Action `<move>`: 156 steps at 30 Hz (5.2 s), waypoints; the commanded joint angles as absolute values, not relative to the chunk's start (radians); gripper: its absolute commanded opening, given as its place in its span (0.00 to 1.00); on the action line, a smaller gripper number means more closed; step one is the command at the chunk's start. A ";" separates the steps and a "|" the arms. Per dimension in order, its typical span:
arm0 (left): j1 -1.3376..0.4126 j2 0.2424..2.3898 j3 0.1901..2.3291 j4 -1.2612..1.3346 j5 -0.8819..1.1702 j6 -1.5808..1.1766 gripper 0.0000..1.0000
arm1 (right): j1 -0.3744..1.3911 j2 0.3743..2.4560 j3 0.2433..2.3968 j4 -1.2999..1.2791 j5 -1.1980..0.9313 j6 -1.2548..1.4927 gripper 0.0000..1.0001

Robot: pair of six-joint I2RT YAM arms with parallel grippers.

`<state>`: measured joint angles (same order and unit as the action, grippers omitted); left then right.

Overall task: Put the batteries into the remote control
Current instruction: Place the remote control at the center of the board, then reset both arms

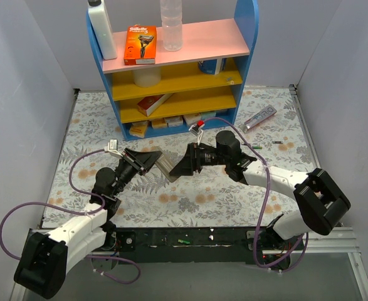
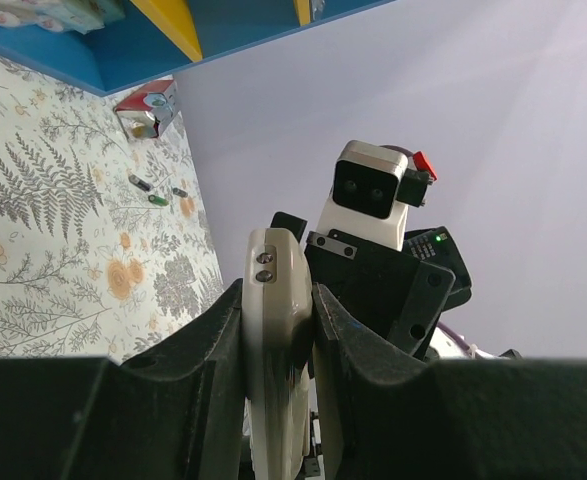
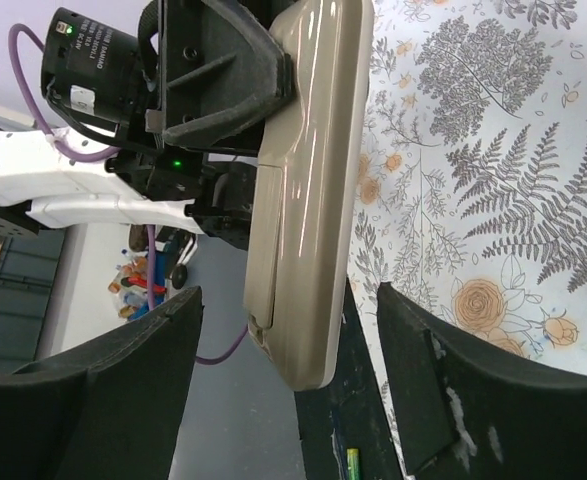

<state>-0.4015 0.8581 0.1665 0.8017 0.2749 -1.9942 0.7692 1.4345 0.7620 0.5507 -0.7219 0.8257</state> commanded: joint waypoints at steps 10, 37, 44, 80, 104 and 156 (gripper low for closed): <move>-0.405 0.903 0.202 0.957 0.304 -2.042 0.00 | 0.775 1.474 0.782 0.704 -0.793 0.874 0.33; -0.407 0.995 0.192 1.051 0.296 -2.068 0.01 | 0.744 1.473 0.842 0.623 -0.811 0.796 0.65; -0.407 1.038 0.206 1.100 0.293 -2.089 0.01 | 0.739 1.486 0.824 0.638 -0.838 0.792 0.43; -0.405 0.769 0.695 -0.294 -0.330 -1.218 0.98 | 0.703 1.509 1.114 -0.579 0.498 0.153 0.01; -0.405 0.603 0.623 -0.333 -0.399 -1.134 0.98 | 0.949 1.819 1.192 -0.672 0.525 0.314 0.65; -0.405 0.637 1.058 -0.193 -0.612 -0.867 0.98 | 0.347 0.548 0.877 -0.212 0.661 0.250 0.95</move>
<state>-0.4053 0.6434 1.0615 -0.2050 -0.6315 -0.8585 0.3481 0.5468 0.8783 -0.2596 0.6651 0.2546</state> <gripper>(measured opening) 0.981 0.949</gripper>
